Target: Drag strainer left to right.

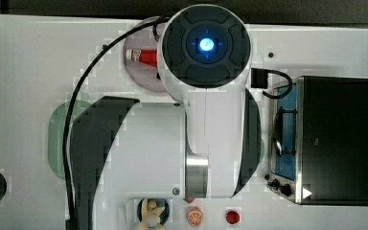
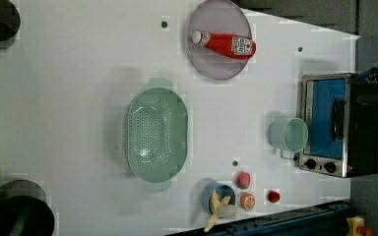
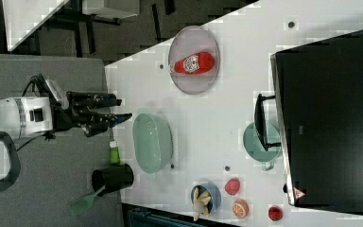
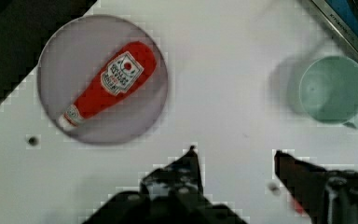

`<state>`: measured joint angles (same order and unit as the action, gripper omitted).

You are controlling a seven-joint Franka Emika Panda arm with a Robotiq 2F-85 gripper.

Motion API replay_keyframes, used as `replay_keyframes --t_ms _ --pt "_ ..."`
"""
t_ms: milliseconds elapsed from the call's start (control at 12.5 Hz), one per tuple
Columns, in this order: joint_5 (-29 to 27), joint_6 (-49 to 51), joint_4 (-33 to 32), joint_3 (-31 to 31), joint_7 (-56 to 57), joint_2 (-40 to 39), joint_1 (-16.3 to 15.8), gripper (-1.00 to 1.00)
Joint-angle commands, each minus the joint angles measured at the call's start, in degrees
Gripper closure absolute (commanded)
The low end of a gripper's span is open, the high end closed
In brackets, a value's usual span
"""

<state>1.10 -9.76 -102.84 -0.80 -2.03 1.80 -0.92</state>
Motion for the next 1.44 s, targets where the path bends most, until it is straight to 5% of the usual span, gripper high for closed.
replay_keyframes --t_ms 80,240,640,1440 --pt "0.35 12.87 -8.20 -2.62 -4.00 22.29 1.63 -0.59" --pt "0.29 12.88 -8.24 -2.50 -4.00 22.32 1.55 -0.99" --pt "-4.13 7.03 -8.68 5.52 -6.65 17.95 -0.87 -1.00" --pt "-3.75 -12.20 -10.56 31.83 -65.49 -7.20 -1.62 -1.00"
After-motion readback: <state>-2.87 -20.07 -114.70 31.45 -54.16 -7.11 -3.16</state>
